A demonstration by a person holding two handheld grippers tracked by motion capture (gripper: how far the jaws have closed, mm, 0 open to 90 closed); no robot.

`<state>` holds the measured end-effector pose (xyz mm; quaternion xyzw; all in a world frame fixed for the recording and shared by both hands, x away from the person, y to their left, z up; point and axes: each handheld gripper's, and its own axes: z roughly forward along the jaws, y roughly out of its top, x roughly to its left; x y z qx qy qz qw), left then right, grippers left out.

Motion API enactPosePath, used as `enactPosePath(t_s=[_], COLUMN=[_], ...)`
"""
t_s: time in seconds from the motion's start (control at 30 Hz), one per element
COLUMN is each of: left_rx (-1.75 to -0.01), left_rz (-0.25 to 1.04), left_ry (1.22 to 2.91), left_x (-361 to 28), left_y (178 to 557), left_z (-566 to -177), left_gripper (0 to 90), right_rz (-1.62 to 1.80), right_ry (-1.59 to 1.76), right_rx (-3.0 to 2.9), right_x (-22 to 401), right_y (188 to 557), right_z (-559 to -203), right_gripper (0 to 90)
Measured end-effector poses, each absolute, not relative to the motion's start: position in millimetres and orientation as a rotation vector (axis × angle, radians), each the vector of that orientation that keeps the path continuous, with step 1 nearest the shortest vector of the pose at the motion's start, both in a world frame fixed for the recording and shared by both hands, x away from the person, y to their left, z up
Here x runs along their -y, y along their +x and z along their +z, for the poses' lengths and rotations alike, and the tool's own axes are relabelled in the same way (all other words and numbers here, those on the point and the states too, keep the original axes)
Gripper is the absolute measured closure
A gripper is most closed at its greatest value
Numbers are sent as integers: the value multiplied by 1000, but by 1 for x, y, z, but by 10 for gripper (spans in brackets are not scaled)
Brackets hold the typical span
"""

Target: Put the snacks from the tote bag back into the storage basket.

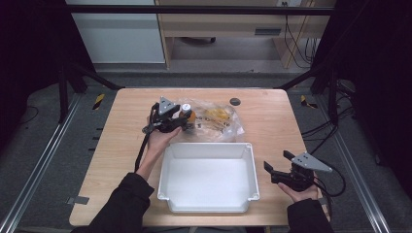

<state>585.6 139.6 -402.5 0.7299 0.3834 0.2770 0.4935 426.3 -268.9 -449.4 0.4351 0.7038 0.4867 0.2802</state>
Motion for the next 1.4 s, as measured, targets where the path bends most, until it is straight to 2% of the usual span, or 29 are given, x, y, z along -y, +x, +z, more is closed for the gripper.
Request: enactPosePath(t_s=[0.57,1.4], left_rx=[-928,-969], left_rz=[667,673], left_ry=[1773,1778], left_x=[-132,-132], left_y=[593,591], left_z=[-403,-399], left_gripper=[574,586], right_rz=[1306,1304], right_ry=[1169,1167], right_rx=[-1887,-1891], right_x=[269,269], right_y=[426,426], right_z=[-449,-449], right_gripper=[145,146])
